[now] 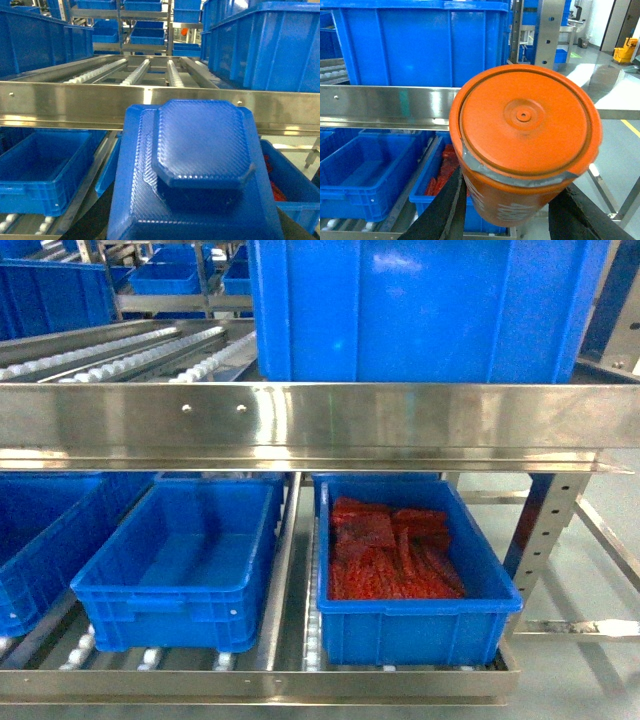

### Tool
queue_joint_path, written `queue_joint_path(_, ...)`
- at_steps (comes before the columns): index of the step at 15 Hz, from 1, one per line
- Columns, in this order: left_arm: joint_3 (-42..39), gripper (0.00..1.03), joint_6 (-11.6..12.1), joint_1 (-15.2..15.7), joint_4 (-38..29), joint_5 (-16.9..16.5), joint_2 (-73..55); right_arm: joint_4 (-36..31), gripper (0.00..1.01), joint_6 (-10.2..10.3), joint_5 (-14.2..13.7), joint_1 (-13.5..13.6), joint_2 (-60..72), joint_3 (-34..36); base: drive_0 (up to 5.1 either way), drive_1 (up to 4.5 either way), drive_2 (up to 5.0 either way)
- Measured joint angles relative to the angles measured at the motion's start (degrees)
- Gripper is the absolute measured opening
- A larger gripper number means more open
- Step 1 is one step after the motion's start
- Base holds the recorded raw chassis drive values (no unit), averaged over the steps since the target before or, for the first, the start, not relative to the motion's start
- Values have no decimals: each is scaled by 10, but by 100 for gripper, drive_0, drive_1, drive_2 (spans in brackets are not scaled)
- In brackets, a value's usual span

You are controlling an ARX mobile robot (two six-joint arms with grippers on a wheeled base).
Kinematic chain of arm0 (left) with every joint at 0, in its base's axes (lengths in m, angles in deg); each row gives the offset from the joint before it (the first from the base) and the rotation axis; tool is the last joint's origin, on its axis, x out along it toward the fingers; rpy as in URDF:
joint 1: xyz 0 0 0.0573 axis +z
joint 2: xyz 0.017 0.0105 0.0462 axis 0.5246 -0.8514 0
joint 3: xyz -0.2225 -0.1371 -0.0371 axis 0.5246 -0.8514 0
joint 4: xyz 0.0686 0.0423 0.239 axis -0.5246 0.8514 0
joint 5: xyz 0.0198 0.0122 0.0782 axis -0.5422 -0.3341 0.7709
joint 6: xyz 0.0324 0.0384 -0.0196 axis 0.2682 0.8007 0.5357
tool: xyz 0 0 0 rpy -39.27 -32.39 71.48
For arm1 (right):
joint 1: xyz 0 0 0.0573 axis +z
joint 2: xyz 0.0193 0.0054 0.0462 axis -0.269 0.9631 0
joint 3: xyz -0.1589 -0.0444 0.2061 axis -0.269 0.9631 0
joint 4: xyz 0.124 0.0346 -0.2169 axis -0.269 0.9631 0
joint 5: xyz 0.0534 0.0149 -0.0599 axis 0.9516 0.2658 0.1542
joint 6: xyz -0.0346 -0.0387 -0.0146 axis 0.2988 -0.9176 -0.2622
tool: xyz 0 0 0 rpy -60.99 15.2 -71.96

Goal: Sort blue parts and orange caps into right shelf containers

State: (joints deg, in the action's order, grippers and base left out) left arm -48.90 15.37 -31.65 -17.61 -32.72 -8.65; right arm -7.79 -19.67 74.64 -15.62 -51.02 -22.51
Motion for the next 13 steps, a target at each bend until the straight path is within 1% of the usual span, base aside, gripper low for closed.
queue_joint_path(13,0,43,0,0,0,1,0,1,40,0,0,0,0,0,-502,240,240)
